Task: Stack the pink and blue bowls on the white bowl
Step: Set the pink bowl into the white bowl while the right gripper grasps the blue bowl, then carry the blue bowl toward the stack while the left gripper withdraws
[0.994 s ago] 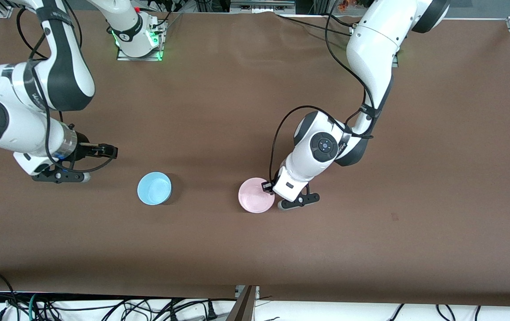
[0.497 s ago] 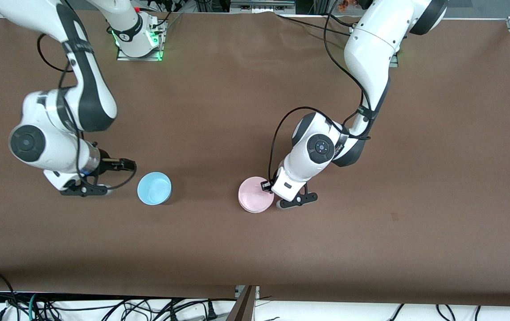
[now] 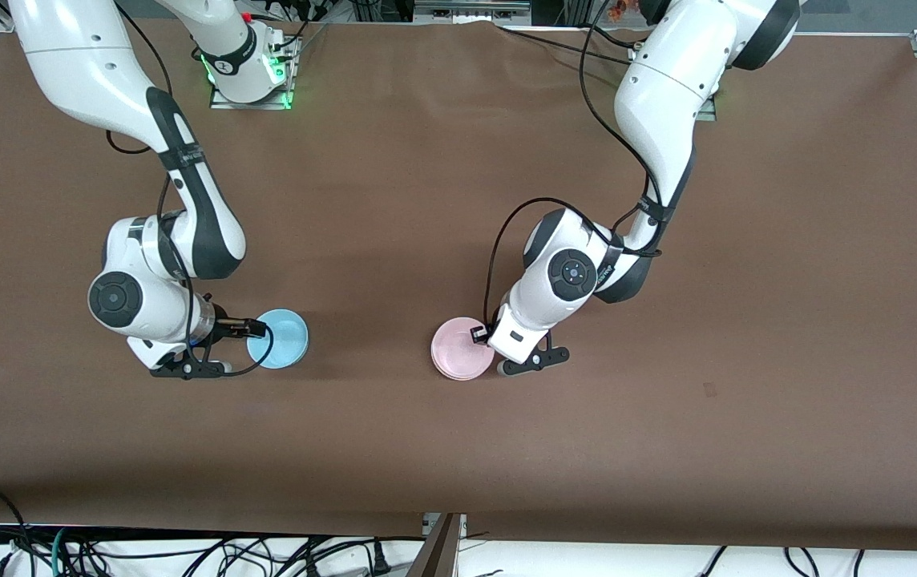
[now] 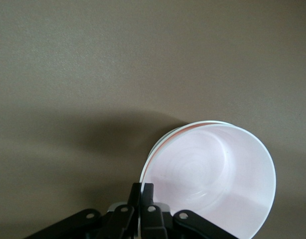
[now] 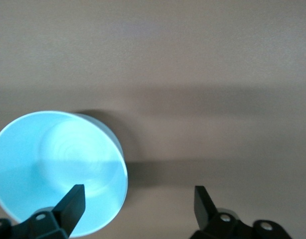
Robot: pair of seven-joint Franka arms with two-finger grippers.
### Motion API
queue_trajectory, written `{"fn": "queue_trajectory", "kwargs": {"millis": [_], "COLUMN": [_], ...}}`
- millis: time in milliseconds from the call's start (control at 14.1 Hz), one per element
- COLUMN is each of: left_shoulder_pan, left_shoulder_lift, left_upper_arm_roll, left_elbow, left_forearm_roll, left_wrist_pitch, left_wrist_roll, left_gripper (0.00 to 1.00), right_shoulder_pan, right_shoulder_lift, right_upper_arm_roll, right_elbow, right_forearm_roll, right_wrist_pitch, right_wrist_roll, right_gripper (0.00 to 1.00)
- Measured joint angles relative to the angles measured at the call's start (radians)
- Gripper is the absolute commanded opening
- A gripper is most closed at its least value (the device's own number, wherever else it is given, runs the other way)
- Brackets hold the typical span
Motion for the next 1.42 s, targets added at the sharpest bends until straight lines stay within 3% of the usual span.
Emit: {"fn": "queue_trajectory", "kwargs": {"millis": [71,213,426,639,852,994,1206,1419], "left_shoulder_pan": [0.000,0.000,0.002,0.022,0.089,0.148,0.242,0.334], "left_shoulder_lift": [0.001,0.001,-0.004,-0.055,-0.156,-0.230,-0.330,-0.428], "left_upper_arm_roll": [0.000,0.000,0.003,0.013,0.048,0.106,0.175,0.198], "left_elbow": [0.000,0.000,0.018,0.048,0.048,0.041,0.014,-0.037], "left_forearm_roll": [0.000,0.000,0.000,0.000,0.007,0.009,0.014,0.104], "left_wrist_pitch": [0.000,0.000,-0.020,-0.142,-0.298,-0.422,-0.560,-0.641], "left_wrist_roll": [-0.013,-0.041,-0.059,-0.068,-0.040,0.083,0.289,0.425], "left_gripper": [0.40,1.00,1.00,1.00,1.00,1.00,1.00,1.00], "right_shoulder_pan": [-0.001,-0.001,-0.001,-0.001,-0.003,0.004,0.030,0.113], "right_shoulder_lift": [0.007,0.020,0.033,0.033,0.031,0.031,0.027,0.025], "right_upper_arm_roll": [0.000,0.000,0.000,0.000,-0.001,0.001,0.006,0.015], "right_elbow": [0.000,0.002,0.004,0.006,0.018,0.062,0.196,0.287], "right_forearm_roll": [0.008,0.034,0.045,0.051,0.125,0.156,0.169,0.178], "right_wrist_pitch": [0.013,0.033,0.045,0.045,0.035,-0.029,-0.197,-0.253], "right_wrist_roll": [0.000,0.000,0.000,0.000,-0.002,0.010,0.131,0.349], "right_gripper": [0.78,0.54,0.25,0.00,0.00,0.00,0.00,0.00]}}
